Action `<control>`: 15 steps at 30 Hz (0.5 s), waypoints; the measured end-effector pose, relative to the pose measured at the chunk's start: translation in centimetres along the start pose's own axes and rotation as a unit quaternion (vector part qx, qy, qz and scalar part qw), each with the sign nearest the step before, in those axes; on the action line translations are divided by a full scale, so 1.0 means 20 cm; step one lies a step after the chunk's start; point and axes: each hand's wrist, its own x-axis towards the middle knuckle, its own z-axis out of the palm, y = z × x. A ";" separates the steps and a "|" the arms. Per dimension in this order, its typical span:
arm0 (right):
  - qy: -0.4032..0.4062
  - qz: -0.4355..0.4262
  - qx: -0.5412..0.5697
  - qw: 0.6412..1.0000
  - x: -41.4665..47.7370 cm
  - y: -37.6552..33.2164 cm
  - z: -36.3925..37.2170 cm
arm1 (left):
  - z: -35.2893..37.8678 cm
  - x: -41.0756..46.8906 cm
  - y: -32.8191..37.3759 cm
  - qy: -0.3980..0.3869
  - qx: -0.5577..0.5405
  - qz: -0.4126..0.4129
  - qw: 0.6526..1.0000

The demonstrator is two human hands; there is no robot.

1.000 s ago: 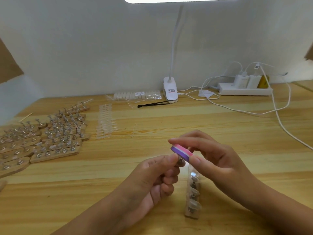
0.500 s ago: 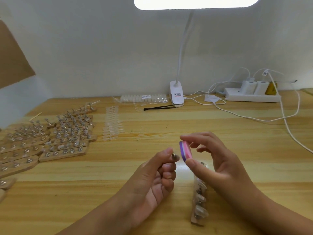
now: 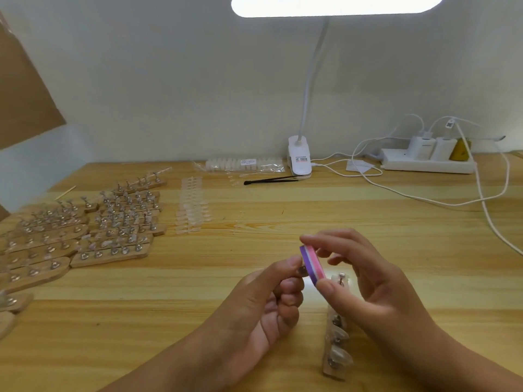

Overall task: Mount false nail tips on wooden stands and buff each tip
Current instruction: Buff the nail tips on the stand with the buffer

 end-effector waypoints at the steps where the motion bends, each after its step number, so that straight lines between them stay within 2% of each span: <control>1: 0.002 -0.001 -0.001 1.000 0.00 0.00 0.00 | 0.00 0.00 0.00 -0.005 0.007 0.003 1.000; 4: 0.010 0.012 -0.002 1.000 0.02 0.00 -0.01 | 0.01 0.00 -0.01 -0.002 0.018 0.010 1.000; 9: 0.003 -0.018 -0.022 1.000 0.01 0.00 0.01 | 0.00 0.00 0.01 0.025 0.031 0.043 0.998; 12: 0.007 0.010 -0.011 1.000 0.03 0.00 0.00 | 0.01 0.01 0.00 0.030 0.044 0.044 0.998; 15: -0.002 -0.006 -0.012 1.000 0.01 -0.01 0.00 | 0.00 0.01 0.01 0.029 0.033 0.040 0.998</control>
